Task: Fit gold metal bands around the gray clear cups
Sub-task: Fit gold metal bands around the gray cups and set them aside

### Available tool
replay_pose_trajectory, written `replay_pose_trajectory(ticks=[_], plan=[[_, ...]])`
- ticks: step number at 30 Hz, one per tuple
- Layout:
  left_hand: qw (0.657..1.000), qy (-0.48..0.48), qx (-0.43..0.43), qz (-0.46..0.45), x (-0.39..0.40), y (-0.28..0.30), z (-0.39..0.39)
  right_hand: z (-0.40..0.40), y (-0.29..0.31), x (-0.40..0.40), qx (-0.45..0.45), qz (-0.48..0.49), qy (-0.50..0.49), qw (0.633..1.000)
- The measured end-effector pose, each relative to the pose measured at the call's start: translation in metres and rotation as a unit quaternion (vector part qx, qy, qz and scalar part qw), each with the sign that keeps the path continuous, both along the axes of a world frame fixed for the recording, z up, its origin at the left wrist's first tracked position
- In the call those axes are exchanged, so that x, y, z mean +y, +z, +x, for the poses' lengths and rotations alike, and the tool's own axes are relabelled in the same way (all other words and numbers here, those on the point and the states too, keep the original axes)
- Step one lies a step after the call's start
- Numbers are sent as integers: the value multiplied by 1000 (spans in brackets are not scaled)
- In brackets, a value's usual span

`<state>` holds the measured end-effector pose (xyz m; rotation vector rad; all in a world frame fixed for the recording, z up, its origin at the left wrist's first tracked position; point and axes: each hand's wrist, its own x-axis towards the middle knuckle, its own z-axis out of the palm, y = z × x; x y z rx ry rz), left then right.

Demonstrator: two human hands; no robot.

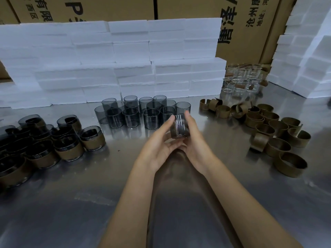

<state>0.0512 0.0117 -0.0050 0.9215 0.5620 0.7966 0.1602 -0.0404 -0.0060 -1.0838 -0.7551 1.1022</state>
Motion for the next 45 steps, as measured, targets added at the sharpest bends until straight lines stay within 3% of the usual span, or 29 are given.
replay_pose_trajectory(ticks=[5, 12, 21, 25, 27, 30, 34, 40, 45], plan=[[998, 17, 45, 44, 1, 1, -1, -2, 0, 1, -32, -16, -10, 999], [978, 168, 68, 105, 5, -2, 5, -4, -2, 3, -85, -9, -54, 995], [958, 152, 160, 184, -2, -2, 10, 1, -6, 4, -158, 12, -170, 973], [967, 120, 156, 165, -5, 1, 8, 3, -4, 2, -128, 24, -196, 972], [976, 104, 137, 135, -2, 3, 4, 3, -1, 0, -73, 24, -177, 981], [985, 105, 96, 102, -2, 6, 1, 5, 3, -4, 21, 1, -59, 998], [988, 35, 101, 111, -2, 5, 1, 5, 5, -6, 57, 0, 59, 997], [978, 41, 153, 133, 4, -2, -1, 1, 1, -1, -42, -20, -22, 999], [968, 135, 114, 179, 4, -5, 5, -1, -4, 5, -71, -18, -71, 995]])
